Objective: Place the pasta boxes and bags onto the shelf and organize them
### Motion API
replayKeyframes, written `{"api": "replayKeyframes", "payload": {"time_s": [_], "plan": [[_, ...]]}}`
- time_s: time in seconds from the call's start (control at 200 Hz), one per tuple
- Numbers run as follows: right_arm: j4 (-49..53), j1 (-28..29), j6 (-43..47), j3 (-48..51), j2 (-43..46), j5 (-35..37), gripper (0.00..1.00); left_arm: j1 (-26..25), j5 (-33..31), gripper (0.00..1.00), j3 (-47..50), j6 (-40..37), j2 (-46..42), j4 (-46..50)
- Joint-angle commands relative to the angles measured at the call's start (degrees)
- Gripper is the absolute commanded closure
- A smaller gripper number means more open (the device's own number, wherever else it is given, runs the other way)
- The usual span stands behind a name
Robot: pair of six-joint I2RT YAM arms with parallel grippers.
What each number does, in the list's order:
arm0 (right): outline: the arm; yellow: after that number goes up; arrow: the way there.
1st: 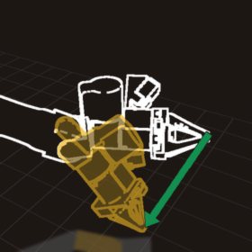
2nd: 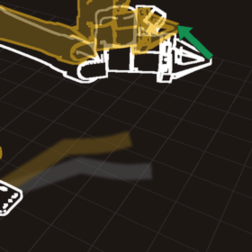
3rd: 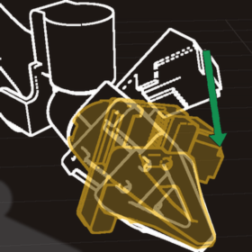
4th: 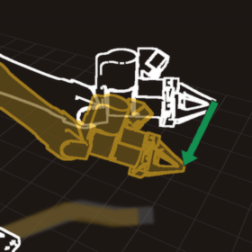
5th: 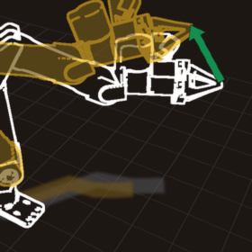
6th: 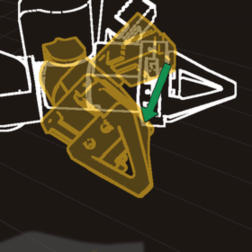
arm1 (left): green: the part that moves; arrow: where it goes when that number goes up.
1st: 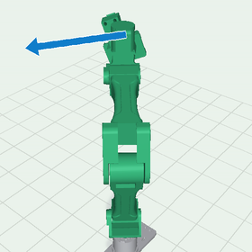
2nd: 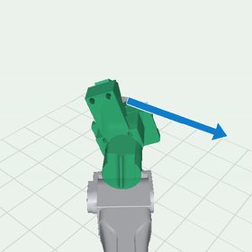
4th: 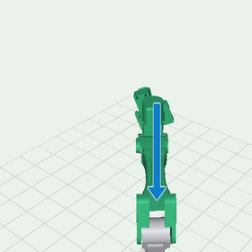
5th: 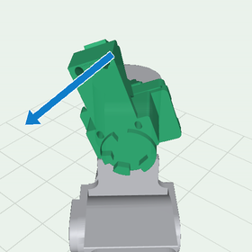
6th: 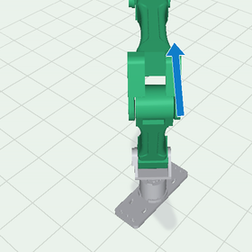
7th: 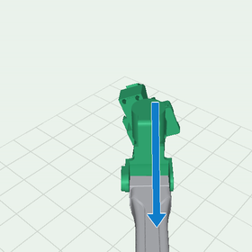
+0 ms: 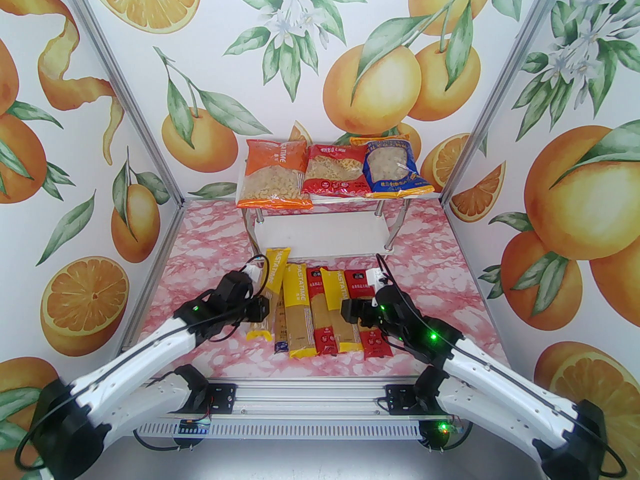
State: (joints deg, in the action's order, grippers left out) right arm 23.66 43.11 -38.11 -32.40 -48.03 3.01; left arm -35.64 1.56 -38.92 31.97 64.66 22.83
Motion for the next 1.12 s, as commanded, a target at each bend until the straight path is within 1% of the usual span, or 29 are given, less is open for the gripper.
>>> {"api": "replayKeyframes", "payload": {"time_s": [0.0, 0.05, 0.07, 0.215, 0.405, 0.52, 0.786, 1.001, 1.116], "plan": [[-3.47, 0.26, 0.75, -2.14, -2.11, -1.62, 0.21, 0.52, -5.77, 1.0, -11.19, -5.82, 5.53, -13.88], [-3.83, 0.22, 0.75, -2.16, -2.71, -1.87, 0.21, 0.77, -6.04, 1.0, -13.19, -7.0, 7.57, -14.68], [-3.9, 0.24, 0.75, -2.21, -2.95, -1.97, 0.21, 0.91, -7.72, 1.0, -14.05, -7.45, 8.39, -14.78], [-4.92, 0.3, 0.66, -1.92, -4.21, -2.57, 0.21, 3.35, -8.81, 1.0, -20.05, -9.98, 14.49, -15.0], [-4.84, 0.27, 1.03, -2.01, -4.62, -2.61, 0.2, 6.55, -8.04, 1.0, -24.97, -9.78, 21.61, -16.46], [-4.34, 0.25, 1.39, -2.19, -4.45, -2.26, 0.21, 7.4, -8.04, 1.0, -26.77, -9.31, 24.71, -16.87], [-3.79, 0.27, 2.33, -2.65, -4.75, -1.69, 0.2, 7.68, -12.07, 1.0, -28.31, -8.06, 27.68, -18.61], [-3.8, 0.26, 2.68, -3.0, -5.91, -1.96, 0.2, 7.65, -17.11, 1.0, -27.45, -7.71, 27.36, -18.22], [-3.81, 0.23, 2.78, -2.93, -6.28, -2.06, 0.2, 7.77, -18.48, 1.0, -26.75, -7.67, 27.33, -18.63]]}}
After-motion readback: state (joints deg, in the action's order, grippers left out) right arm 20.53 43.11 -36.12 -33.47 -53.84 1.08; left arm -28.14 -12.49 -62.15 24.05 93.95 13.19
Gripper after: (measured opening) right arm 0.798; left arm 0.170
